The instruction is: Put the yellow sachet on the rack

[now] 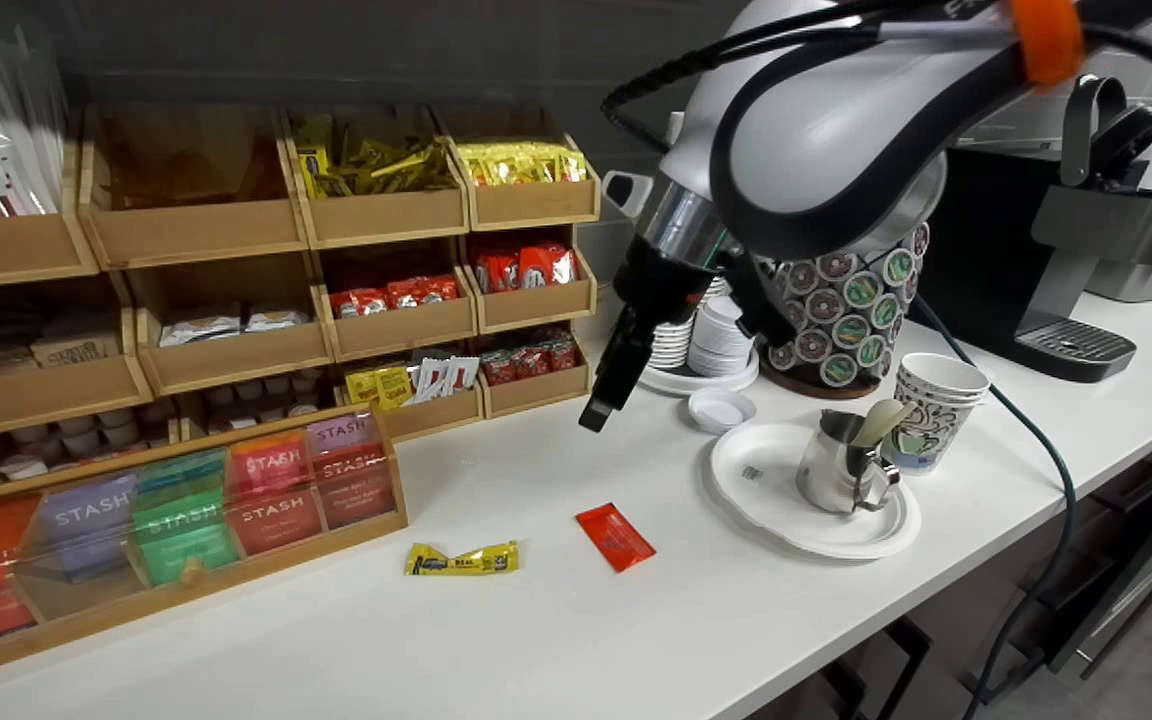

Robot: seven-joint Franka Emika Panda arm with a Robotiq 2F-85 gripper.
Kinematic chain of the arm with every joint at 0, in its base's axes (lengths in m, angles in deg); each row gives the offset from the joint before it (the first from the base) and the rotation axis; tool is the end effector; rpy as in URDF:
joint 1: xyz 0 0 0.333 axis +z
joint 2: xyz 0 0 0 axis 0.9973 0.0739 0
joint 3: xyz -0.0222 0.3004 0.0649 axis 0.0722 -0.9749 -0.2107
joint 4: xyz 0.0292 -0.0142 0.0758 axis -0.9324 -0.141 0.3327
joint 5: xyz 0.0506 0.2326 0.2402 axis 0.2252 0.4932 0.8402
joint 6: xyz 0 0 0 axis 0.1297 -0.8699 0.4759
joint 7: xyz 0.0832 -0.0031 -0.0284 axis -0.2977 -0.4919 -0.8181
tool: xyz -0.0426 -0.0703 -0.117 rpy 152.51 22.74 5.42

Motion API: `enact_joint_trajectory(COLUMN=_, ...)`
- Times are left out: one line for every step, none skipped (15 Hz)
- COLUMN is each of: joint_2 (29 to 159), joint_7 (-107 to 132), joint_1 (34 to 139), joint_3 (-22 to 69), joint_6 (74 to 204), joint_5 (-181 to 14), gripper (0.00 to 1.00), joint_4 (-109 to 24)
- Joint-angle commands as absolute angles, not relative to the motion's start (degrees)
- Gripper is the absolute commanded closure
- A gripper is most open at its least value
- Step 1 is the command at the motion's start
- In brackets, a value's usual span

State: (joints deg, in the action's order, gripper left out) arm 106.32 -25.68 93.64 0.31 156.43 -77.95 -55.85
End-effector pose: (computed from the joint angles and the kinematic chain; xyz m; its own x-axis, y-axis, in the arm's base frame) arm 0.5764 0.2773 0.3004 0.5285 0.7639 0.3703 0.8195 -0.5730 0.0124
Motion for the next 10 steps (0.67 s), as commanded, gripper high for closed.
enact_joint_trajectory(joint_2=114.7, joint_7=-34.1, joint_1=90.9, joint_3=-5.7, joint_6=148.1, joint_5=-74.8, gripper=0.00, joint_4=-46.8)
enact_joint_trajectory(joint_2=110.6, joint_7=-30.0, joint_1=92.5, joint_3=-2.8, joint_6=152.6, joint_5=-76.4, gripper=0.00, joint_4=-51.8)
enact_joint_trajectory(joint_2=112.2, joint_7=-31.4, joint_1=92.4, joint_3=-3.6, joint_6=150.9, joint_5=-75.7, gripper=0.00, joint_4=-50.1)
enact_joint_trajectory(joint_2=113.3, joint_7=-32.1, joint_1=92.4, joint_3=-4.0, joint_6=150.1, joint_5=-75.5, gripper=0.00, joint_4=-48.8)
enact_joint_trajectory(joint_2=113.8, joint_7=-32.5, joint_1=92.4, joint_3=-4.2, joint_6=150.0, joint_5=-75.4, gripper=0.00, joint_4=-48.1)
enact_joint_trajectory(joint_2=114.0, joint_7=-32.7, joint_1=92.4, joint_3=-4.2, joint_6=150.0, joint_5=-75.3, gripper=0.00, joint_4=-47.8)
enact_joint_trajectory(joint_2=116.0, joint_7=-34.7, joint_1=92.2, joint_3=-4.7, joint_6=148.9, joint_5=-75.6, gripper=0.00, joint_4=-46.4)
enact_joint_trajectory(joint_2=117.4, joint_7=-35.6, joint_1=92.6, joint_3=-4.5, joint_6=150.0, joint_5=-76.1, gripper=0.00, joint_4=-45.7)
enact_joint_trajectory(joint_2=119.0, joint_7=-36.7, joint_1=92.9, joint_3=-4.3, joint_6=150.7, joint_5=-76.6, gripper=0.00, joint_4=-44.7)
enact_joint_trajectory(joint_2=120.6, joint_7=-39.0, joint_1=92.4, joint_3=-5.1, joint_6=150.6, joint_5=-76.2, gripper=0.00, joint_4=-43.8)
